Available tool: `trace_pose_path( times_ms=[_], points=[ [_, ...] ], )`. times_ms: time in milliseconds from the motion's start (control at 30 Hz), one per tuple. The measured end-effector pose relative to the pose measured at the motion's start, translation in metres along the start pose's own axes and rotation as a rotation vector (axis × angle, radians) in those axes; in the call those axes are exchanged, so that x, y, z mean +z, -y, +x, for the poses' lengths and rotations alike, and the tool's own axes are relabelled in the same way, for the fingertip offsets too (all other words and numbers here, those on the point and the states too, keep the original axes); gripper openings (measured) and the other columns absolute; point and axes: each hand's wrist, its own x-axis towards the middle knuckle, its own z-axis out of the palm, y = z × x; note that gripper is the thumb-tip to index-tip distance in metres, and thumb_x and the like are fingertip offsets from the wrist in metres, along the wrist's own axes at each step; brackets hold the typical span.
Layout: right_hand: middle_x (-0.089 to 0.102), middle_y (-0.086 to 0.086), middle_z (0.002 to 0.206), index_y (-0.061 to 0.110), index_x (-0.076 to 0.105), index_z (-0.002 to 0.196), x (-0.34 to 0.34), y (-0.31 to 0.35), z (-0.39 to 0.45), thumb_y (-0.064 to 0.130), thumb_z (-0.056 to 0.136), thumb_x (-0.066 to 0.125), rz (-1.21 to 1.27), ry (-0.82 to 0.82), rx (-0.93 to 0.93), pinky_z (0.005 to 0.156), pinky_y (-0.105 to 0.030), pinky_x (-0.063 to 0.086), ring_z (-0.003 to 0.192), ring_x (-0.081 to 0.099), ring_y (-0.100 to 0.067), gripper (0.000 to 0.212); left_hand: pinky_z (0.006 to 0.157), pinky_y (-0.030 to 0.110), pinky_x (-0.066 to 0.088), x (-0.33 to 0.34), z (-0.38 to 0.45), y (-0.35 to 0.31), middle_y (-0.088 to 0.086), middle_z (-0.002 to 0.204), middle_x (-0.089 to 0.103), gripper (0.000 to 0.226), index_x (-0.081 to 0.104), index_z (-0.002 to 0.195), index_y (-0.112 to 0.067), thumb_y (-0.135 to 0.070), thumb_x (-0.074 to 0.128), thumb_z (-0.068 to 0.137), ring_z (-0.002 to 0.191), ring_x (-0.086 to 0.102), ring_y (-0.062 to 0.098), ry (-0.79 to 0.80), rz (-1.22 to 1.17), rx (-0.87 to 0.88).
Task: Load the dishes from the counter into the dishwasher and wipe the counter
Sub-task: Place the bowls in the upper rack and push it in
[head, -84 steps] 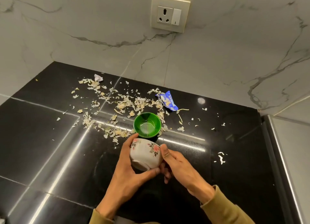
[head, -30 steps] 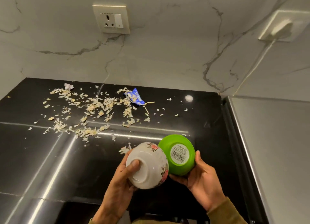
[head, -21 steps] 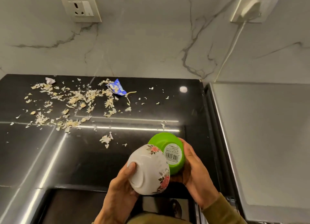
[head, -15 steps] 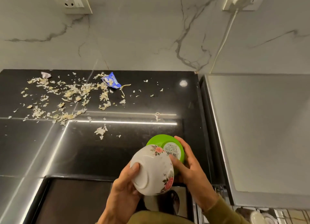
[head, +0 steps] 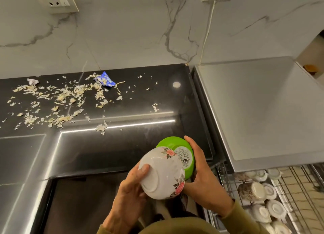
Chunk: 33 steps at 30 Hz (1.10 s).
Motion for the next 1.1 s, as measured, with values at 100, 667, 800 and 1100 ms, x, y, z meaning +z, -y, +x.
trace_pose_path(
  times_ms=[100, 667, 800, 1100],
  points=[
    [0.029, 0.013, 0.149, 0.048, 0.015, 0.148, 0.015, -0.003, -0.029, 0.039, 0.065, 0.089, -0.035, -0.053, -0.002, 0.107, -0.022, 0.043, 0.13, 0.046, -0.001, 0.112, 0.066, 0.037, 0.062, -0.011, -0.018, 0.012, 0.022, 0.115, 0.071, 0.089, 0.079, 0.105, -0.014, -0.049, 0.098, 0.026, 0.096, 0.072, 0.036, 0.028, -0.018, -0.055],
    [0.026, 0.026, 0.154, 0.04, 0.072, 0.111, 0.015, 0.013, -0.168, 0.073, 0.072, 0.063, 0.221, -0.372, 0.082, 0.096, -0.012, 0.045, 0.133, 0.04, 0.006, 0.052, 0.09, 0.046, 0.058, 0.033, -0.072, 0.082, 0.013, 0.123, 0.07, 0.084, 0.075, 0.112, -0.027, -0.053, 0.096, 0.035, 0.112, 0.067, 0.033, 0.1, 0.144, -0.127],
    [0.025, 0.034, 0.15, 0.016, 0.08, 0.087, -0.008, -0.001, -0.202, 0.067, 0.064, 0.074, 0.324, -0.463, 0.069, 0.099, -0.014, 0.042, 0.135, 0.031, 0.014, 0.056, 0.087, 0.041, 0.059, 0.065, -0.083, 0.11, 0.012, 0.123, 0.069, 0.085, 0.073, 0.114, -0.028, -0.054, 0.096, 0.036, 0.113, 0.066, 0.032, 0.142, 0.199, -0.126],
    [0.04, 0.017, 0.151, -0.004, 0.073, 0.103, -0.104, -0.043, -0.333, 0.045, 0.058, 0.092, 0.862, -0.4, 0.206, 0.106, -0.04, 0.046, 0.136, 0.046, -0.017, 0.069, 0.083, 0.038, 0.059, 0.151, -0.133, 0.232, 0.008, 0.134, 0.064, 0.086, 0.071, 0.122, -0.022, -0.067, 0.087, 0.05, 0.123, 0.062, 0.027, 0.082, 0.112, -0.173]
  ],
)
